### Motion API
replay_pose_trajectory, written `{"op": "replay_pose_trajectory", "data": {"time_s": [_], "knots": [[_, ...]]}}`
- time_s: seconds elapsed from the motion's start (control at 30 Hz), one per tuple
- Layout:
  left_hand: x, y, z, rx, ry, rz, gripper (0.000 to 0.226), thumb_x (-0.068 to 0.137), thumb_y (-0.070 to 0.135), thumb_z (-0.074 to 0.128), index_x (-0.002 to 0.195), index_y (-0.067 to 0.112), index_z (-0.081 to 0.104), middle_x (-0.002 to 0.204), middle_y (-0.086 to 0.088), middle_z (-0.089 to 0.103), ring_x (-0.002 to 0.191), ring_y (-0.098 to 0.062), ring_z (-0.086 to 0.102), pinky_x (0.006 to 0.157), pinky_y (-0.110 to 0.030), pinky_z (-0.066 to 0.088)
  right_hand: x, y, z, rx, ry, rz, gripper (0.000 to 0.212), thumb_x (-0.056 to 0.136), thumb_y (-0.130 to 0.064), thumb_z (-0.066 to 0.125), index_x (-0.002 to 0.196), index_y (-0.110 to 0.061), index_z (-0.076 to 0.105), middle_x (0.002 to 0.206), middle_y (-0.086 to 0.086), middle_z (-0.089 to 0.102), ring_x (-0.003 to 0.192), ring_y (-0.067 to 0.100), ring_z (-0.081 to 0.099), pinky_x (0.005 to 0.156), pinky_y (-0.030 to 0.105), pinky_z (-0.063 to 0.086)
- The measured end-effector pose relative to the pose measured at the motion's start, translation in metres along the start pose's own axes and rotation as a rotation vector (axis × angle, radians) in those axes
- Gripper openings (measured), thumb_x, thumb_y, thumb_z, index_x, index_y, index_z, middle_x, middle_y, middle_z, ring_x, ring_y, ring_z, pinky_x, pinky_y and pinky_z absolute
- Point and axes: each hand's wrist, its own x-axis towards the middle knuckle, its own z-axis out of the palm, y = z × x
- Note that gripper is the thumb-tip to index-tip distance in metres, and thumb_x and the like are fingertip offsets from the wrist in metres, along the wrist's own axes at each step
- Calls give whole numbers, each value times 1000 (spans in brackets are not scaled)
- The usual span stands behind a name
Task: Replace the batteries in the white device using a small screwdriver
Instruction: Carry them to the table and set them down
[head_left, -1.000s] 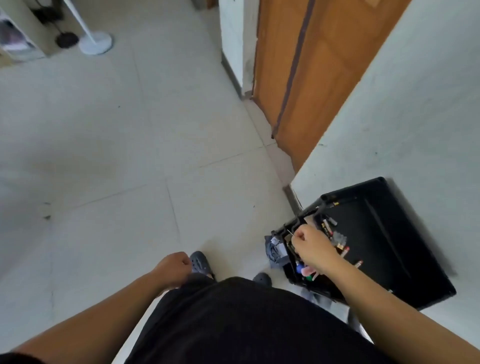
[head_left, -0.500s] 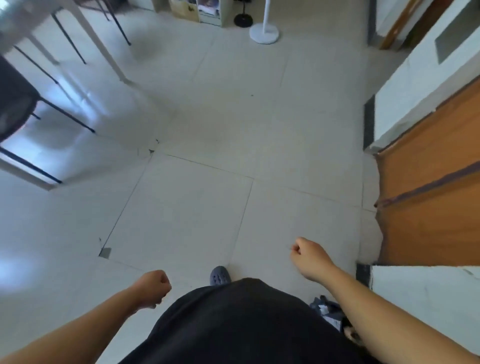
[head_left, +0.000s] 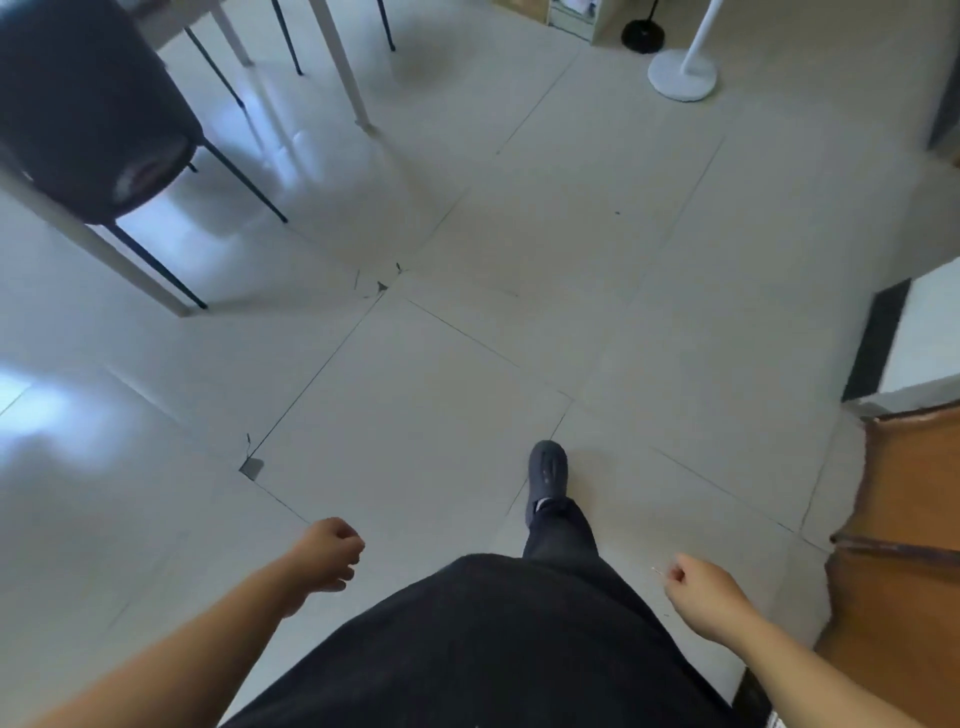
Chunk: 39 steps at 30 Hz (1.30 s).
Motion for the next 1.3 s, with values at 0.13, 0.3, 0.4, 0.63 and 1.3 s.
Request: {"op": "replay_pose_trajectory", "data": {"time_s": [0.13, 0.3, 0.4, 0.63, 1.3], "knots": [[21, 60, 10, -61, 27, 0, 12, 87, 6, 49, 92, 5, 59, 84, -14, 61, 69, -24, 59, 57, -29, 51, 57, -16, -69, 4, -28, -8, 15, 87, -18, 42, 75, -12, 50, 78, 10, 63, 62, 19, 47, 56, 30, 36], [35, 126, 15, -138, 47, -39, 18, 82, -1, 47, 93, 7, 59, 82, -15, 60, 66, -25, 61, 61, -34, 55, 126, -68, -165, -53, -33, -111, 16, 87, -16, 42, 75, -11, 51, 83, 14, 67, 67, 23, 56, 59, 30, 42], [41, 162, 13, -148, 70, 2, 19, 79, 3, 49, 90, 12, 60, 86, -14, 62, 72, -27, 63, 65, -37, 55, 167, -118, -223, -135, -4, -177, 16, 87, -16, 43, 77, -9, 54, 79, 11, 67, 74, 27, 62, 59, 30, 43], [67, 188, -19, -279, 122, -78, 18, 81, 1, 48, 89, 11, 60, 80, -13, 62, 62, -22, 58, 51, -28, 48, 216, -283, -294, -162, 62, -365, 16, 85, -19, 44, 70, -15, 48, 69, 2, 57, 58, 19, 47, 48, 26, 34], [209, 309, -308, -209, 216, -61, 15, 83, 4, 45, 87, 10, 58, 81, -15, 63, 68, -24, 58, 59, -31, 50, 305, -468, -358, -247, -3, -189, 17, 85, -17, 46, 68, -15, 47, 73, 9, 65, 60, 21, 51, 53, 29, 35]]}}
